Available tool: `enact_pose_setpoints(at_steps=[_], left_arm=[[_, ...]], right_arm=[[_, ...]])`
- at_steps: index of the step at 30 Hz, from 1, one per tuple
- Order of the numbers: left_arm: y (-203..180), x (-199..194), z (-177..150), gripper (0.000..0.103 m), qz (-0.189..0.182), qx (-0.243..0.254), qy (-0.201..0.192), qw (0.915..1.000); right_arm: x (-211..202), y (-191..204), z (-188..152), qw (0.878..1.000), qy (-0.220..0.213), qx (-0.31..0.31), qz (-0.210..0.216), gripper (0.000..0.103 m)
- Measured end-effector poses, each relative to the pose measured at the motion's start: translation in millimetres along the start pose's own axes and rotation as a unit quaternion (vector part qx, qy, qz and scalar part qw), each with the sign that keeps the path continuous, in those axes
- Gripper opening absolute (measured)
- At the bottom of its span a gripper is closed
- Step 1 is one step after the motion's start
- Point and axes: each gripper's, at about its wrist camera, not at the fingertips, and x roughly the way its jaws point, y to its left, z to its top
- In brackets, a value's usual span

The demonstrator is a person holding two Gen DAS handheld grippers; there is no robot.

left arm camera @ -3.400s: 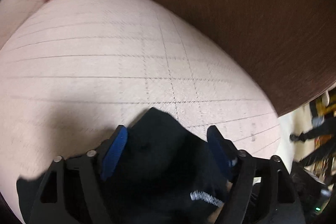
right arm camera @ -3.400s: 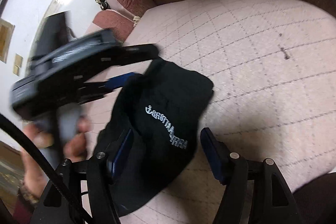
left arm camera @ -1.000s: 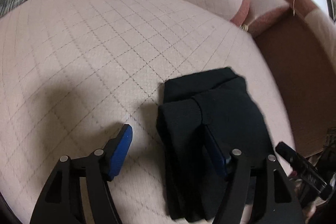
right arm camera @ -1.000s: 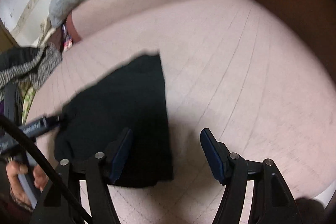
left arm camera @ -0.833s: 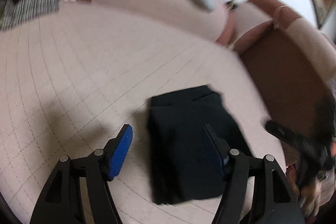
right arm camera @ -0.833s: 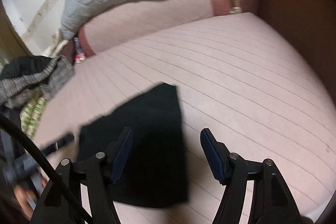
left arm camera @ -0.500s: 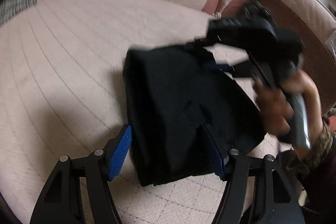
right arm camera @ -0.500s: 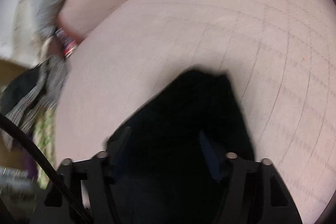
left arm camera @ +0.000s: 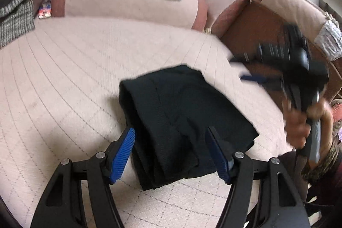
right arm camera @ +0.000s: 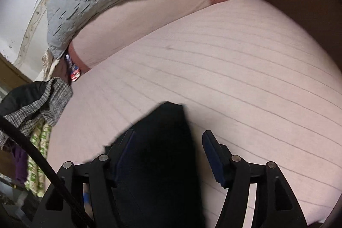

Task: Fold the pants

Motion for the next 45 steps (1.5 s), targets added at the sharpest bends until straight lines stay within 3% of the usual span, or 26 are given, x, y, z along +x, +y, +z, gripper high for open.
enact_pose_setpoints(at_steps=[3, 9, 16, 20, 24, 28, 45], left_arm=[[-1, -11, 0, 0.068, 0.034, 0.0, -0.017, 0.9993], [2, -18, -13, 0.068, 0.112, -0.013, -0.009, 0.9936], [-7, -21, -15, 0.069, 0.169, -0.023, 0.0, 0.9854], [-22, -22, -14, 0.073, 0.2, 0.003, -0.001, 0.9797], [-28, -25, -16, 0.075, 0.217, 0.016, -0.003, 0.9761], [-24, -23, -19, 0.076, 0.225, 0.009, 0.004, 0.9743], [-19, -18, -27, 0.076, 0.236, 0.006, 0.017, 0.9716]], right_arm=[[-16, -31, -15, 0.999, -0.02, 0.017, -0.019, 0.069], [-33, -74, -48, 0.997, -0.053, 0.049, -0.019, 0.069], [-41, -54, -74, 0.995, -0.094, 0.0, -0.033, 0.069], [-50, -28, -84, 0.99, -0.121, -0.062, -0.038, 0.069], [-60, 3, -97, 0.979, -0.155, -0.124, -0.047, 0.074], [-60, 19, -106, 0.973, -0.162, -0.157, -0.058, 0.076], [-49, 32, -125, 0.969, -0.147, -0.183, -0.076, 0.077]])
